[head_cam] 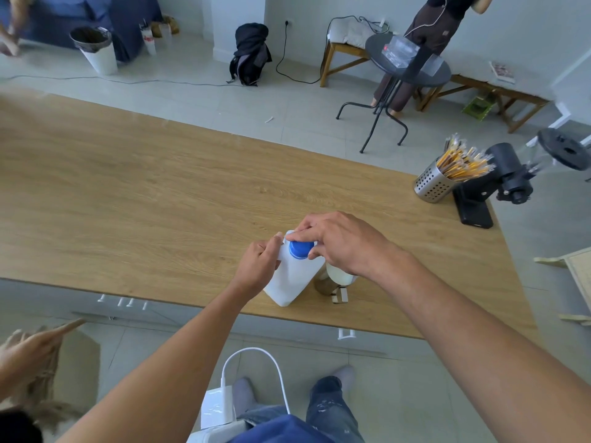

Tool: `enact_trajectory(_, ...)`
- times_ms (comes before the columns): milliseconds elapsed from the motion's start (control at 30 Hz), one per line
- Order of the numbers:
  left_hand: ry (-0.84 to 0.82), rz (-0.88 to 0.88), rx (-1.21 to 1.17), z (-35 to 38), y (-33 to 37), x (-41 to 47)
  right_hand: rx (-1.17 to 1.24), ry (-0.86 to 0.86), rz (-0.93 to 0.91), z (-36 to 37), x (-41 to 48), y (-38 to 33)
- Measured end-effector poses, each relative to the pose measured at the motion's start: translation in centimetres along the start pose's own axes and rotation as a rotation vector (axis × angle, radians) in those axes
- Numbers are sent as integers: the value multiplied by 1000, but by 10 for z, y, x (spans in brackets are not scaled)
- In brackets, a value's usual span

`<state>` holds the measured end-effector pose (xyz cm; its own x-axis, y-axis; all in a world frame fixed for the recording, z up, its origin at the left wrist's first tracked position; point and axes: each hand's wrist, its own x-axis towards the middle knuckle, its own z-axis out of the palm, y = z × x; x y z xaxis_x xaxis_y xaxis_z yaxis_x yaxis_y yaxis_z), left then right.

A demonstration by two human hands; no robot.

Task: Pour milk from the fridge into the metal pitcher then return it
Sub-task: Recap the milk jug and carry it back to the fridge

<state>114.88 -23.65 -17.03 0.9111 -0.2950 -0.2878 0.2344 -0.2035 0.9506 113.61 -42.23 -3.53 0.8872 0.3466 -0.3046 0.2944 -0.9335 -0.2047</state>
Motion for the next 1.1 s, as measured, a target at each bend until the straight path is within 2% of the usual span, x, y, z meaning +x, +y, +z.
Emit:
enact_trajectory(300,24,5,31,1,-2,-1,-132,-65,-15,-16,1,-11)
enact_trajectory(533,115,-7,53,6,-2,-2,-305,68,282,3,-4,-43)
enact_trajectory(667,131,11,55,8,-1,-3,-278,152,408,18,5,-60)
enact_trajectory(800,138,-2,62,8,-3,-4,-309,156,471,30,11,-65)
enact_trajectory(1000,204,-4,56,13,-7,0,-240,52,559,25,28,-65)
enact_trajectory(1100,207,-34,47,11,-8,4,-149,56,571,25,32,-57)
